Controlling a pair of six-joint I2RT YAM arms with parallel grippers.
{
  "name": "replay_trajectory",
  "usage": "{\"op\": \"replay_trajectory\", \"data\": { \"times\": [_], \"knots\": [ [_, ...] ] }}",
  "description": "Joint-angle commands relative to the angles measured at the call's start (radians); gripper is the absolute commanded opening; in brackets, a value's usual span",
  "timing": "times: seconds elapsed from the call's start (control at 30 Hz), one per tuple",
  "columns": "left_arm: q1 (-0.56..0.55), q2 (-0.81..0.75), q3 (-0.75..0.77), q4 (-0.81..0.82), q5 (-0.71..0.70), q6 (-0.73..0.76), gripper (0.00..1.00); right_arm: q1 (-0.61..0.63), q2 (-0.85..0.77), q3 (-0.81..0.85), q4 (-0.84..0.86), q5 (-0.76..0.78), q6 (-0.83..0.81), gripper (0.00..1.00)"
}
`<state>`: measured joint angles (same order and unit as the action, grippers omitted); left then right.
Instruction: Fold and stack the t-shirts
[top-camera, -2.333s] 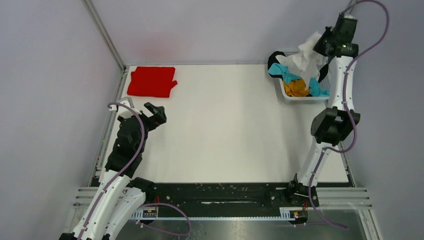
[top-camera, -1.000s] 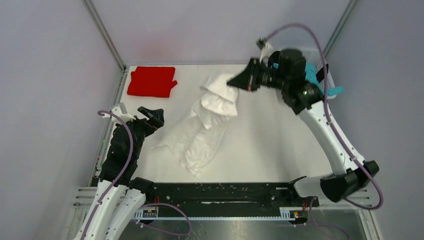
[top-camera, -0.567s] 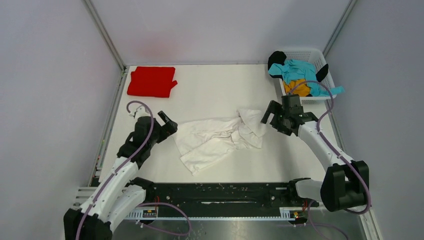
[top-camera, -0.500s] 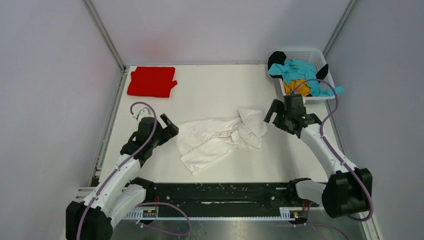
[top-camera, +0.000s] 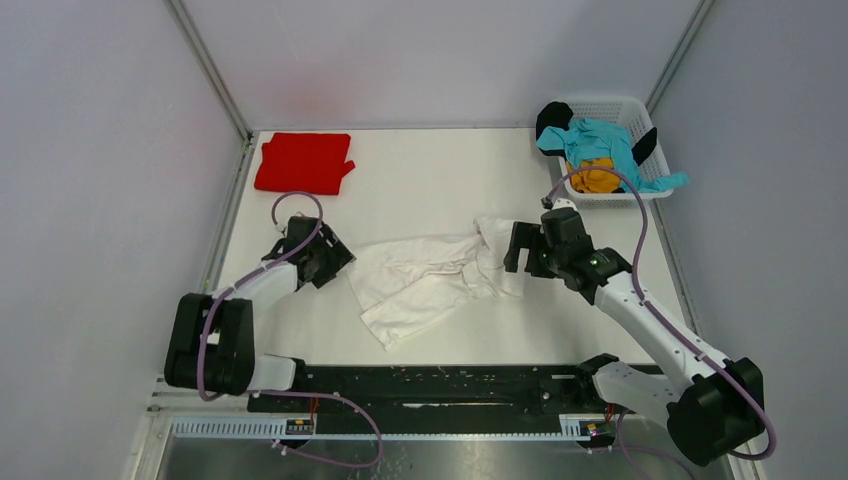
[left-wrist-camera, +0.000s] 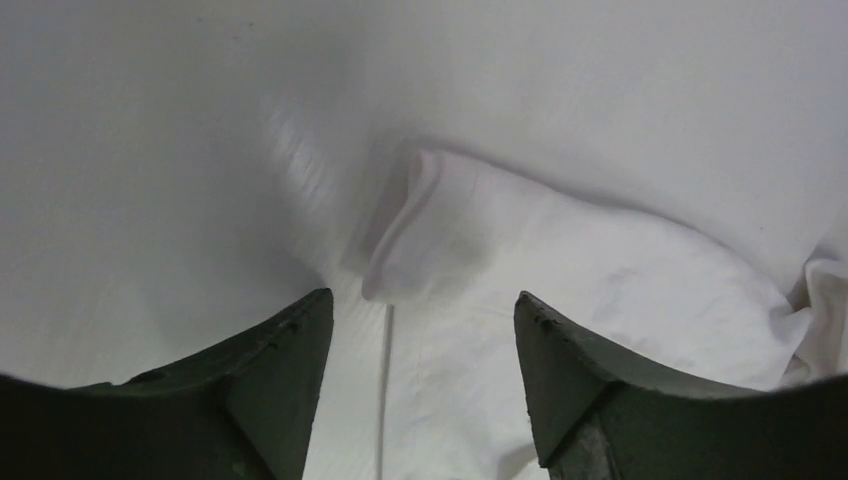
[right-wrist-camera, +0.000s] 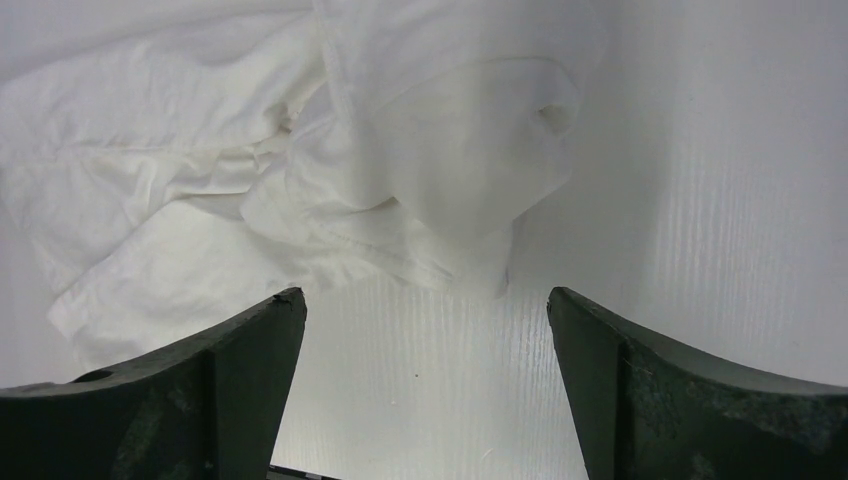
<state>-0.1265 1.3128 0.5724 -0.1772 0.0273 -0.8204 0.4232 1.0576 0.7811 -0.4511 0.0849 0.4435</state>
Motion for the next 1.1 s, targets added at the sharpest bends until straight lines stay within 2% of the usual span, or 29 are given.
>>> {"op": "replay_trajectory", "data": {
  "times": [0.0,0.2,0.3,0.47,0.77,0.93,1.07],
  "knots": [
    [0.007,0.113,0.056,0.077,0.062,0.006,0.64,0.022,0.005,-0.012,0.050,-0.027,-0.038,0.99],
    [0.019,0.142,0.060,0.092,0.005,0.053,0.47,0.025,0.015,-0.012,0.049,-0.010,-0.059,0.99],
    [0.024,0.149,0.057,0.110,0.026,0.072,0.36,0.025,0.023,-0.009,0.050,-0.011,-0.066,0.99],
    [0.030,0.171,0.079,0.104,0.050,0.100,0.01,0.025,0.047,-0.004,0.048,-0.015,-0.077,0.99],
    [0.039,0.122,0.099,0.046,0.102,0.114,0.00,0.039,0.073,0.015,0.032,-0.011,-0.100,0.99],
    [0.036,0.069,0.174,-0.146,0.101,0.116,0.00,0.123,0.133,0.060,0.030,0.052,-0.109,0.98],
    [0.026,0.005,0.203,-0.223,0.092,0.102,0.00,0.213,0.219,0.119,0.048,0.133,-0.131,0.94]
  ]
}}
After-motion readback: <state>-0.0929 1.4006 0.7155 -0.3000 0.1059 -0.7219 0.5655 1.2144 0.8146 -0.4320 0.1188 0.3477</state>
